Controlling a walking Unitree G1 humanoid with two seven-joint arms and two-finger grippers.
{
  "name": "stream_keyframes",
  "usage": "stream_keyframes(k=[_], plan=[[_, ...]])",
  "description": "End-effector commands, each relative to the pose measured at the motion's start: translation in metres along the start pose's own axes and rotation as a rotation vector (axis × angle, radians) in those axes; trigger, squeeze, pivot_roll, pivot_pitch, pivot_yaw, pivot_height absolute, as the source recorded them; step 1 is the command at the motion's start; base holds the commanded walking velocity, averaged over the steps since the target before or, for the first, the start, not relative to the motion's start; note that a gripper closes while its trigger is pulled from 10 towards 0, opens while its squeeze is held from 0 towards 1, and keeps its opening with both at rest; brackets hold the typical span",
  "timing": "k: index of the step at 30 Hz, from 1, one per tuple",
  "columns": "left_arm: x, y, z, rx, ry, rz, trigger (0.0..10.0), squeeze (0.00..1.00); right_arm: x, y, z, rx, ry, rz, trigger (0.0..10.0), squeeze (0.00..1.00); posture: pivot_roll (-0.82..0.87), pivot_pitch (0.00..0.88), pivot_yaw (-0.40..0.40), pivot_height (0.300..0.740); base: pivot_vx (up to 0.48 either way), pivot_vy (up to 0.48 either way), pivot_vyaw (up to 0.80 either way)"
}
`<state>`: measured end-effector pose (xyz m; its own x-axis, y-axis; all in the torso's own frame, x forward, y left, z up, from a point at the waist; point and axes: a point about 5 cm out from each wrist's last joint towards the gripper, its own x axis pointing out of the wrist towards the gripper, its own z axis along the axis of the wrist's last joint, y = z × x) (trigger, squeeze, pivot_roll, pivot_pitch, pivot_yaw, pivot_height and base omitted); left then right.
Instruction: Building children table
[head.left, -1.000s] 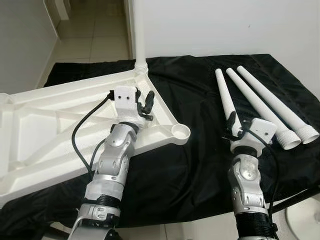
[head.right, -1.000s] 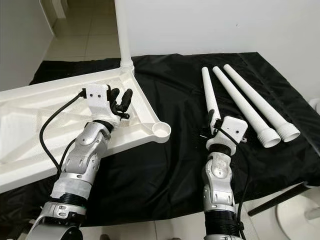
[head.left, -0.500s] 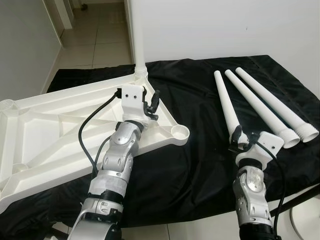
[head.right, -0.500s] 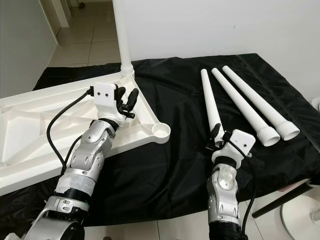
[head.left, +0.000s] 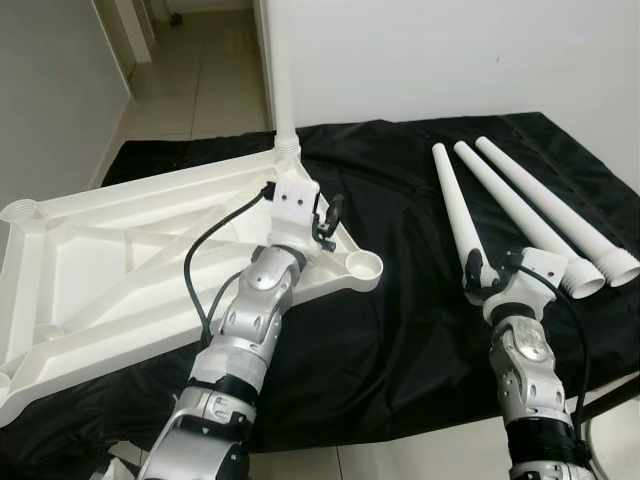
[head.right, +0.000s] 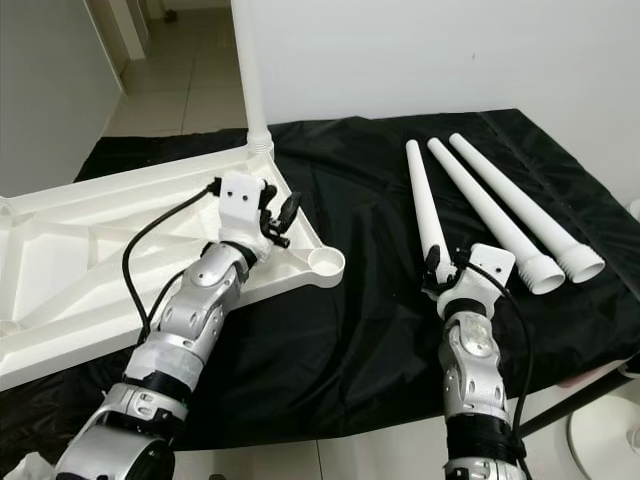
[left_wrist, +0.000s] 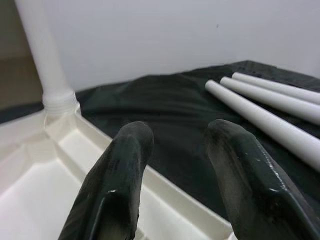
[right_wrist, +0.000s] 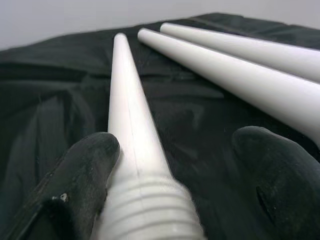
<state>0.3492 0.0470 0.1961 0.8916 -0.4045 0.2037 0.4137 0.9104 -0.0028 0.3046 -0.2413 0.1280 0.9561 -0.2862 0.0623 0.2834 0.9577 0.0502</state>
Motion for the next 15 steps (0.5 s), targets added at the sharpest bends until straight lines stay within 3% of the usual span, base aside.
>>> stream_keyframes(k=[1, 3, 8, 15], plan=[[0.001, 0.001, -0.005, 0.018, 0.025, 0.026, 10.0, 0.00, 0.003, 0.001, -0.004, 0.006, 0.034, 0.016, 10.0, 0.00, -0.09, 0.000, 0.043, 0.740, 0.000, 0.000, 0.00], [0.004, -0.001, -0.003, 0.012, 0.025, 0.020, 10.0, 0.00, 0.009, 0.005, -0.008, 0.003, 0.084, 0.079, 10.0, 0.00, -0.08, 0.000, 0.035, 0.740, 0.000, 0.000, 0.00], [0.005, -0.001, -0.003, 0.010, 0.025, 0.018, 10.0, 0.00, 0.011, 0.006, -0.009, 0.002, 0.097, 0.096, 10.0, 0.00, -0.08, 0.000, 0.035, 0.740, 0.000, 0.000, 0.00], [0.010, -0.007, 0.000, 0.009, 0.021, 0.004, 10.0, 0.00, 0.010, 0.020, -0.024, -0.038, 0.180, 0.229, 10.0, 0.00, -0.09, 0.000, 0.020, 0.740, 0.000, 0.000, 0.00]])
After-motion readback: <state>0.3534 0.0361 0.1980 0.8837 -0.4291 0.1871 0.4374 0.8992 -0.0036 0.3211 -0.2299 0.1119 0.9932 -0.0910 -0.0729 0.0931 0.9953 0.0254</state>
